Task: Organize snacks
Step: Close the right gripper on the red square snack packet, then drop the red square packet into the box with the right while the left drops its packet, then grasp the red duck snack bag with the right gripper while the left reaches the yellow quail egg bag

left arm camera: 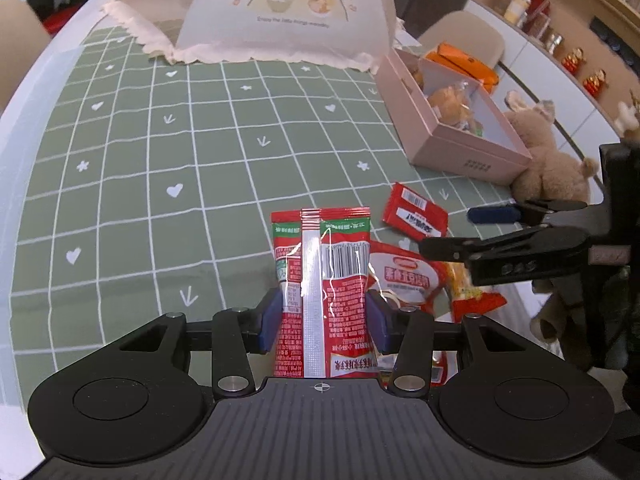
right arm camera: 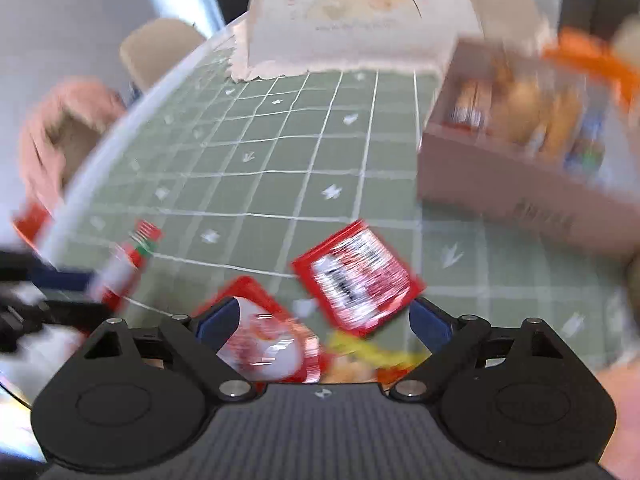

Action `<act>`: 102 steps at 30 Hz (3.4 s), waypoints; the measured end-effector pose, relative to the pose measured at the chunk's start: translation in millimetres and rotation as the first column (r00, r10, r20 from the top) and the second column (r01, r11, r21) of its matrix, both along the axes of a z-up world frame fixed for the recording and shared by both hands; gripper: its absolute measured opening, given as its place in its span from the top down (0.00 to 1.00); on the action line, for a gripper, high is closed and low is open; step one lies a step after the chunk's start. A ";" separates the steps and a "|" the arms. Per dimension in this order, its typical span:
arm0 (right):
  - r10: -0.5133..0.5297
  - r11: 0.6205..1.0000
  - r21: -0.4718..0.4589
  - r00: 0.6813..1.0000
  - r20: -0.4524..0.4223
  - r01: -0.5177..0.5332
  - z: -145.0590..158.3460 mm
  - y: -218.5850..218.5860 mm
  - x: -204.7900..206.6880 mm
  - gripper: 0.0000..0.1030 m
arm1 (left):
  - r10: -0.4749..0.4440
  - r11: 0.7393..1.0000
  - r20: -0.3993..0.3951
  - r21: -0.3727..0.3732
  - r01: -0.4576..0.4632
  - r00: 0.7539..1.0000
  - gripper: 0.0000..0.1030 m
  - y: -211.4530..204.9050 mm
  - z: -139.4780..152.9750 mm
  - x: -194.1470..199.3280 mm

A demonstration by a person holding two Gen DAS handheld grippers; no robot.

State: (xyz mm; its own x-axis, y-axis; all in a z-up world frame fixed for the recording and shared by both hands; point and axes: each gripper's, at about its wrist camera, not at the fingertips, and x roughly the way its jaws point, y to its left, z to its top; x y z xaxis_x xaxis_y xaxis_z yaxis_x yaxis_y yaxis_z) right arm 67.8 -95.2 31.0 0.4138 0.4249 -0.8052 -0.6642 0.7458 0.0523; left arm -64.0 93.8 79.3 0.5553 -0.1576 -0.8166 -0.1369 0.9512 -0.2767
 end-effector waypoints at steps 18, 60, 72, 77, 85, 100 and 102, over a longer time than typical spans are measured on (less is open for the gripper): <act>0.067 0.995 -0.078 0.998 0.002 -0.067 12.2 -0.7 9.1 0.44 | 0.002 0.997 0.017 -0.076 -0.001 1.000 0.51 -6.5 15.0 -0.9; -0.400 0.895 0.281 0.902 0.165 0.346 198.1 -111.9 106.0 0.18 | 0.040 0.991 0.056 -0.132 -0.032 0.998 0.50 22.6 0.3 69.5; -0.291 0.954 -0.071 0.957 0.012 0.291 54.7 -97.1 -0.5 0.17 | -0.231 0.897 -0.090 -0.406 0.176 0.969 0.50 -30.7 -28.4 45.2; -0.326 0.945 -0.034 0.942 -0.081 0.324 34.2 -105.6 -25.9 0.17 | -0.300 0.905 -0.106 -0.346 0.248 0.948 0.50 -61.7 -30.4 47.3; -0.194 0.968 0.098 0.938 -0.289 0.230 21.9 -42.1 -50.0 0.17 | -0.038 0.977 -0.001 -0.210 0.037 0.999 0.51 8.6 5.2 28.6; -0.171 0.981 -0.118 0.968 -0.182 0.151 -10.0 100.5 -55.4 0.06 | 0.191 0.979 0.047 -0.079 -0.187 0.981 0.51 51.3 15.1 -17.1; -0.137 0.983 -0.141 0.984 -0.111 0.121 -12.4 104.4 -47.2 0.09 | 0.191 0.979 0.038 -0.080 -0.187 0.981 0.51 48.1 11.3 -14.8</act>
